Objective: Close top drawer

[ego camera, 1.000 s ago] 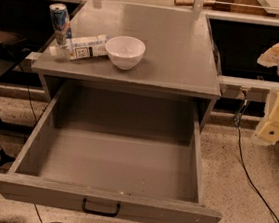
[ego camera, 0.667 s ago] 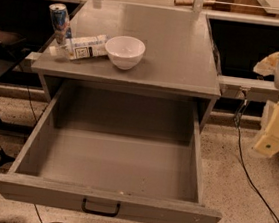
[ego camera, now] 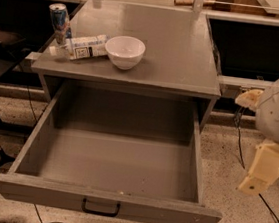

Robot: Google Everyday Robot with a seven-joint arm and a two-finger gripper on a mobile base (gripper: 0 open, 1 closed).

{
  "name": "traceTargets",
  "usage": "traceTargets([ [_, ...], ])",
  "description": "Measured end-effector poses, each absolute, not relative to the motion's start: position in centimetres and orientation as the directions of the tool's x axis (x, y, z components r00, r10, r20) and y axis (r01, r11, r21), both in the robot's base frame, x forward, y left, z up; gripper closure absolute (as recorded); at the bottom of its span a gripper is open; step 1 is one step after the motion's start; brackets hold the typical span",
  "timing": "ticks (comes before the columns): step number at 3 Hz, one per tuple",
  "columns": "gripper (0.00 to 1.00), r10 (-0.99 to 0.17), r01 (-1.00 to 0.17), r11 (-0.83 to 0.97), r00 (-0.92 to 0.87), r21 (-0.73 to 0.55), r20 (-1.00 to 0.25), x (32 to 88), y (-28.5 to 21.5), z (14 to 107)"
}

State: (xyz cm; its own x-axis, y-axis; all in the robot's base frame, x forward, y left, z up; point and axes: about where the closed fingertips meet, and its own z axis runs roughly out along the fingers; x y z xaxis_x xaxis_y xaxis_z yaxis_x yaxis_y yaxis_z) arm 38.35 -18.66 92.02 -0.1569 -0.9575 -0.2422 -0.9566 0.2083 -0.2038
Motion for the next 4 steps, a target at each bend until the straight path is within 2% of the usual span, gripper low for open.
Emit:
traceTargets([
  [1,0.0,-0.954,-0.968,0.19,-0.143,-0.165,-0.264,36.7,-17.5,88.6],
  [2,0.18,-0.945,-0.974,0.186,-0.142,-0.126,-0.296,34.6,-16.7,85.2],
  [4,0.63,-0.921,-0.977,0.203,-0.17,-0.059,-0.35,31.9,-15.5,80.2],
])
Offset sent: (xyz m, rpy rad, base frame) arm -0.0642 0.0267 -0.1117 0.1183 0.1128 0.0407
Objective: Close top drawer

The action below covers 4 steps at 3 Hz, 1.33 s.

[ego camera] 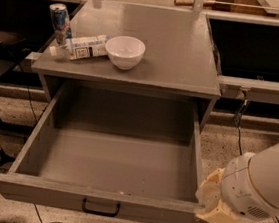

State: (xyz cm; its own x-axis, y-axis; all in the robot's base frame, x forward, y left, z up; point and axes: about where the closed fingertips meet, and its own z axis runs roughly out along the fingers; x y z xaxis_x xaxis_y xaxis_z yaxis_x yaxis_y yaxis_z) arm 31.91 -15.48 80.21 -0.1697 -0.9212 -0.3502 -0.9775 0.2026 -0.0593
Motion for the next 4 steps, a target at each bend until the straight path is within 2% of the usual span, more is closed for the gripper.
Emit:
traceTargets([
  [1,0.88,-0.905,-0.977,0.213,-0.187,-0.027,-0.382,31.5,-13.7,77.4],
  [2,1.0,-0.891,-0.974,0.228,-0.201,-0.017,-0.408,31.3,-12.1,74.7],
  [4,1.0,-0.87,-0.972,0.233,-0.205,-0.008,-0.448,31.0,-9.9,70.1],
])
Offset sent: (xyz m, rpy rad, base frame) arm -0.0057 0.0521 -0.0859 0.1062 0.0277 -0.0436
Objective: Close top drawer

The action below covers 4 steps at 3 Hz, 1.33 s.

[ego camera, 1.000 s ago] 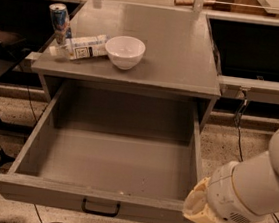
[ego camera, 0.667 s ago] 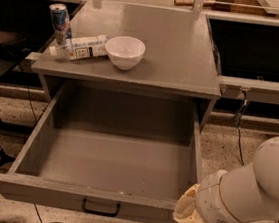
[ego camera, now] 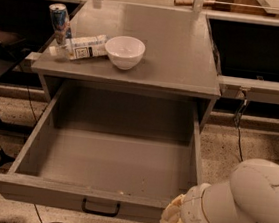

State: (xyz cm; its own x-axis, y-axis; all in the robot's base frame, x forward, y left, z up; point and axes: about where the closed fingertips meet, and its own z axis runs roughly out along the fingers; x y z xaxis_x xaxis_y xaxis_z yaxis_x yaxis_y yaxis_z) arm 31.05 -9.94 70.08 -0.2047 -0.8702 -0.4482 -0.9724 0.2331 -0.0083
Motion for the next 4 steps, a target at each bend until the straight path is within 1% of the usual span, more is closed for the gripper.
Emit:
traceTargets([
  [3,1.0,-0.867,-0.987,0.162,-0.136,-0.015,-0.48,30.3,-7.8,65.2],
  [4,0.74,-0.874,-0.99,0.138,-0.111,-0.023,-0.473,31.0,-7.0,64.2],
])
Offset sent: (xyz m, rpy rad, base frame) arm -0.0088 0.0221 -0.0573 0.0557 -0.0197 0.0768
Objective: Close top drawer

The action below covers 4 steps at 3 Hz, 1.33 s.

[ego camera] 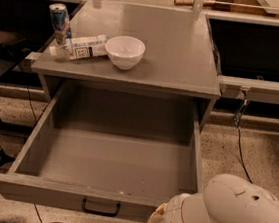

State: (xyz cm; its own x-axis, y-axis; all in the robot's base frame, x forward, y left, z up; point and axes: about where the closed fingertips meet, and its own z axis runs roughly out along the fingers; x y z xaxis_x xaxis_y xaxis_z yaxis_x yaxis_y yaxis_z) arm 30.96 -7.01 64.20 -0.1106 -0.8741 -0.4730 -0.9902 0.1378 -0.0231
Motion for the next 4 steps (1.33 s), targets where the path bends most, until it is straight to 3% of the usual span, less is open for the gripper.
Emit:
traceTargets([
  [3,0.04,-0.867,-0.99,0.13,-0.089,-0.05,-0.49,34.3,-5.0,64.7],
  [4,0.0,-0.858,-0.99,0.136,-0.094,-0.046,-0.505,35.8,-4.0,64.5],
])
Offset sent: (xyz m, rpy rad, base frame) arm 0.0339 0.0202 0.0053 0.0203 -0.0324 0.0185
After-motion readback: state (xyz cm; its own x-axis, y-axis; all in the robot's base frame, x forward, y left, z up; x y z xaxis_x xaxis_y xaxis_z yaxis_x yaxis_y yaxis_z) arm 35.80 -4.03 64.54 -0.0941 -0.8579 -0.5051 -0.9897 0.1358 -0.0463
